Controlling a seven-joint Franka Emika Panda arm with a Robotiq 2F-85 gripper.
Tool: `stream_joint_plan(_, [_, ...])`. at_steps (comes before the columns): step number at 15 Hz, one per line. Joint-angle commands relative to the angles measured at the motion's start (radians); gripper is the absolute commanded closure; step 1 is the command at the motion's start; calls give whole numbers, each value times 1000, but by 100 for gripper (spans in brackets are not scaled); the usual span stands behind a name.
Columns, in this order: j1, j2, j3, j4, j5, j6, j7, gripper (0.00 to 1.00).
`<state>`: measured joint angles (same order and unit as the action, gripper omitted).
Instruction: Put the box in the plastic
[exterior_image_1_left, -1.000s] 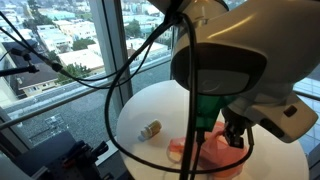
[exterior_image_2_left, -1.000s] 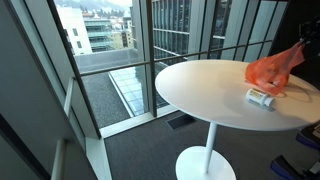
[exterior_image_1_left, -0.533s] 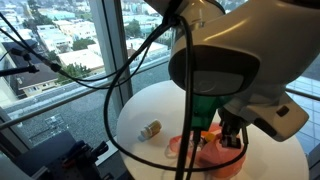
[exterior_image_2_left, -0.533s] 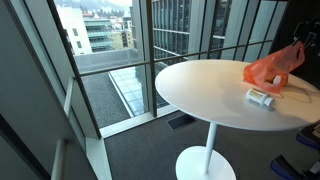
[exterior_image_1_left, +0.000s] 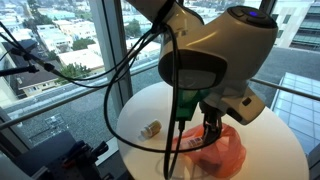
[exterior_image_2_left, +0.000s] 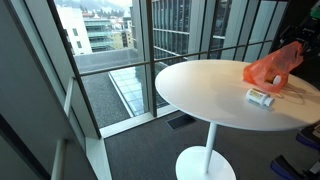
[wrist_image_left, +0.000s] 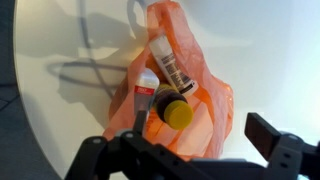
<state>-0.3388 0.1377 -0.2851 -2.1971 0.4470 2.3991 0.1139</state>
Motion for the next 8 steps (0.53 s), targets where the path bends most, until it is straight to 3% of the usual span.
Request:
stream_joint_plan(1, [27,-25,18,-31,-13,-7,-2,0])
stream_joint_plan(8, [109,-20,40,-46,-179,-8,110,0])
